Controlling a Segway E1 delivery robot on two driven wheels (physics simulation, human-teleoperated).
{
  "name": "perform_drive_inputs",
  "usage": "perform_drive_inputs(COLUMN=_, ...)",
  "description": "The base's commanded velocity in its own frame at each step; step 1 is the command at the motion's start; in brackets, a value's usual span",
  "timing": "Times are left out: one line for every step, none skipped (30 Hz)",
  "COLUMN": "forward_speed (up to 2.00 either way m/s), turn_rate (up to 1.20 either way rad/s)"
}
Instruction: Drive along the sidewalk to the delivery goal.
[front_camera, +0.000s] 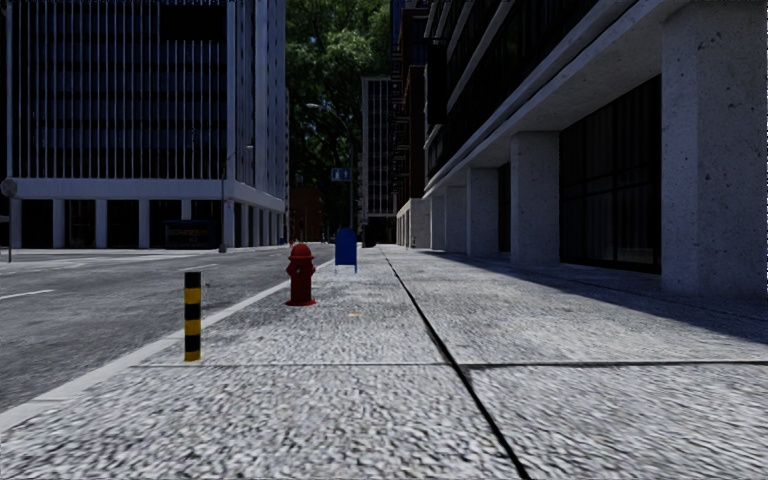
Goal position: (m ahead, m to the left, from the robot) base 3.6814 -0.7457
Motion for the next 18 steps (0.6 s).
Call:
perform_drive_inputs(forward_speed=2.00, turn_rate=-0.39)
perform_drive_inputs(forward_speed=2.00, turn_rate=-0.39)
perform_drive_inputs(forward_speed=2.00, turn_rate=-0.39)
perform_drive_inputs(forward_speed=2.00, turn_rate=-0.39)
perform_drive_inputs(forward_speed=2.00, turn_rate=-0.39)
perform_drive_inputs(forward_speed=2.00, turn_rate=-0.39)
perform_drive_inputs(forward_speed=2.00, turn_rate=-0.39)
perform_drive_inputs(forward_speed=2.00, turn_rate=-0.39)
perform_drive_inputs(forward_speed=2.00, turn_rate=-0.39)
perform_drive_inputs(forward_speed=2.00, turn_rate=-0.39)
perform_drive_inputs(forward_speed=2.00, turn_rate=-0.39)
perform_drive_inputs(forward_speed=2.00, turn_rate=-0.39)
perform_drive_inputs(forward_speed=2.00, turn_rate=-0.39)
perform_drive_inputs(forward_speed=2.00, turn_rate=-0.39)
perform_drive_inputs(forward_speed=2.00, turn_rate=-0.39)
perform_drive_inputs(forward_speed=2.00, turn_rate=-0.39)
perform_drive_inputs(forward_speed=2.00, turn_rate=-0.39)
perform_drive_inputs(forward_speed=2.00, turn_rate=-0.39)
